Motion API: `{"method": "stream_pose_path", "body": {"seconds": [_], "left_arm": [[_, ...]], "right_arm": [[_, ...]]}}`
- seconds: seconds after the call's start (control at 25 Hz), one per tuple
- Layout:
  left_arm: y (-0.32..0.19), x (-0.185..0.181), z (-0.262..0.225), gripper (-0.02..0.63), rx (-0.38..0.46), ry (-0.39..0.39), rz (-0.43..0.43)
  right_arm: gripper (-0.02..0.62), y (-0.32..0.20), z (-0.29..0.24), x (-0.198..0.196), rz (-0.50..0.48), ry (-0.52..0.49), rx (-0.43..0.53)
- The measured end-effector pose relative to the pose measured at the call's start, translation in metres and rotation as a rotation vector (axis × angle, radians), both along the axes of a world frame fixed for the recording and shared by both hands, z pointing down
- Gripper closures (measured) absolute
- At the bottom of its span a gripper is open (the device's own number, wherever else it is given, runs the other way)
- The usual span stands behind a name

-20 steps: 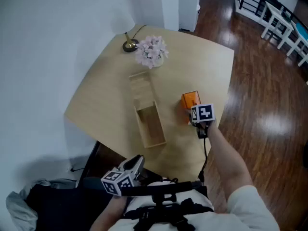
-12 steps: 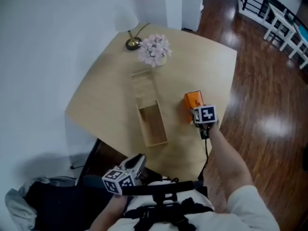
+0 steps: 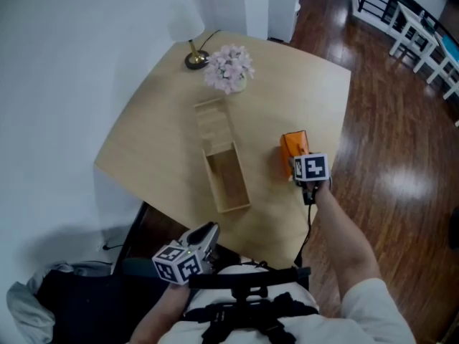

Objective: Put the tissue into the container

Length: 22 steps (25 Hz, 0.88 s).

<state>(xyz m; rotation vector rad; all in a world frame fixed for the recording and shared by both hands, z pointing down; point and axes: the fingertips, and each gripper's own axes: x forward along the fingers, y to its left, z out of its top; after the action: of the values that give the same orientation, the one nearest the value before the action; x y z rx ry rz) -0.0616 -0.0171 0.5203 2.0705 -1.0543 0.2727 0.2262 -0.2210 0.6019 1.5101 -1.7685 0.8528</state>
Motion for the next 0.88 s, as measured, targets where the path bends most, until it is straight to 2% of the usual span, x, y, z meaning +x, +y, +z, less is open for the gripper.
{"method": "stream_pose_path", "body": {"seconds": [0.2,0.4,0.76,0.88], "left_arm": [[-0.004,0.0,-0.004,0.534,0.013,0.013,0.01],[-0.008,-0.002,-0.004,0.534,0.021,0.024,0.028],[-0.015,-0.011,-0.009,0.534,0.033,0.044,0.048],[-0.016,-0.016,-0.01,0.534,0.035,0.046,0.054]], "right_arm": [[0.291,0.012,-0.017,-0.008,0.008,-0.055,0.012],[0.296,0.022,-0.027,0.0,0.032,-0.006,0.036],[0.304,0.031,-0.059,-0.028,0.043,-0.046,0.07],[0.305,0.032,-0.065,-0.032,0.042,-0.02,0.092]]}}
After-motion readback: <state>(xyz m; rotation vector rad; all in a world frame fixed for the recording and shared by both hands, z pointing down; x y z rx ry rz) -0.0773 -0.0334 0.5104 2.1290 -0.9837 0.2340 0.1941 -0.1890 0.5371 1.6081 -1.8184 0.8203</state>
